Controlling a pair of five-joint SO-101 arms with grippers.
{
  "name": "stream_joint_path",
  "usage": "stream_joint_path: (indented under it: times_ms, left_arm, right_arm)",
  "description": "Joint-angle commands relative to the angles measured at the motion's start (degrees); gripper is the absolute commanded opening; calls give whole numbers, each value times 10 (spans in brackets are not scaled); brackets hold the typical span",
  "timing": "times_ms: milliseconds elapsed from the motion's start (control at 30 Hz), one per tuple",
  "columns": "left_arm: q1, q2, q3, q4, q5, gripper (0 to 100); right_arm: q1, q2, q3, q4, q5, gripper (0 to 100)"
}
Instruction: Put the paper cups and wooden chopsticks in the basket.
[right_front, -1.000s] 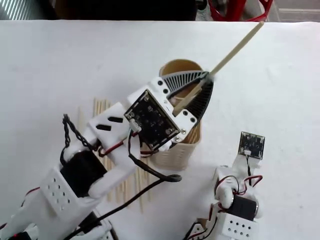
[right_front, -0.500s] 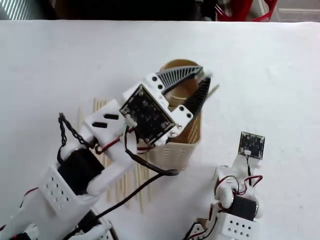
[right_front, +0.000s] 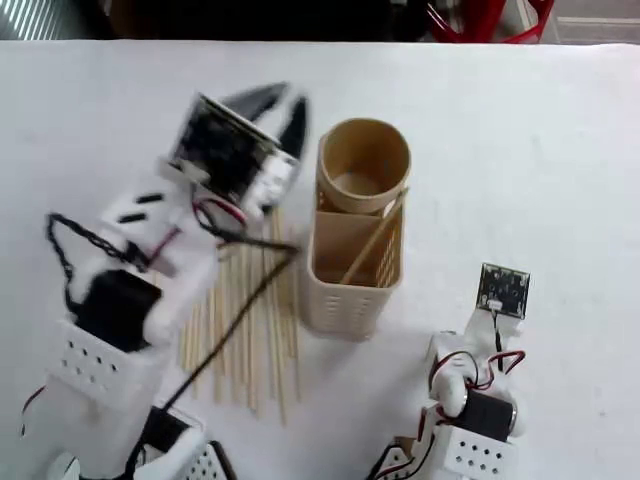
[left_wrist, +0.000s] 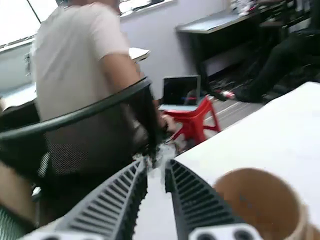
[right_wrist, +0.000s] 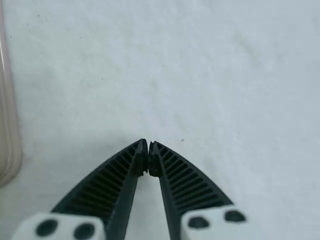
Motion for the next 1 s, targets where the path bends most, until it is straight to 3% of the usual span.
stream_joint_path:
  times_ms: [0, 167, 300, 367, 567, 800, 967]
  left_arm:
    - [-151, -9, 22, 20, 67, 83]
    - [-287, -7, 192, 43, 79, 85]
    - [-304, -7, 349, -45, 46, 85]
    - [-302, -3, 369, -59, 49, 86]
    - [-301, 128, 266, 35, 52, 87]
    - [-298, 352, 179, 42, 56, 87]
    - [-298, 430, 142, 50, 55, 87]
  right_arm:
    - [4, -4, 5, 3, 0, 19]
    - [4, -4, 5, 3, 0, 19]
    - [4, -4, 5, 3, 0, 19]
    - [4, -4, 5, 3, 0, 19]
    - [3, -4, 5, 3, 0, 19]
    - [3, -4, 5, 3, 0, 19]
    - [3, -4, 5, 3, 0, 19]
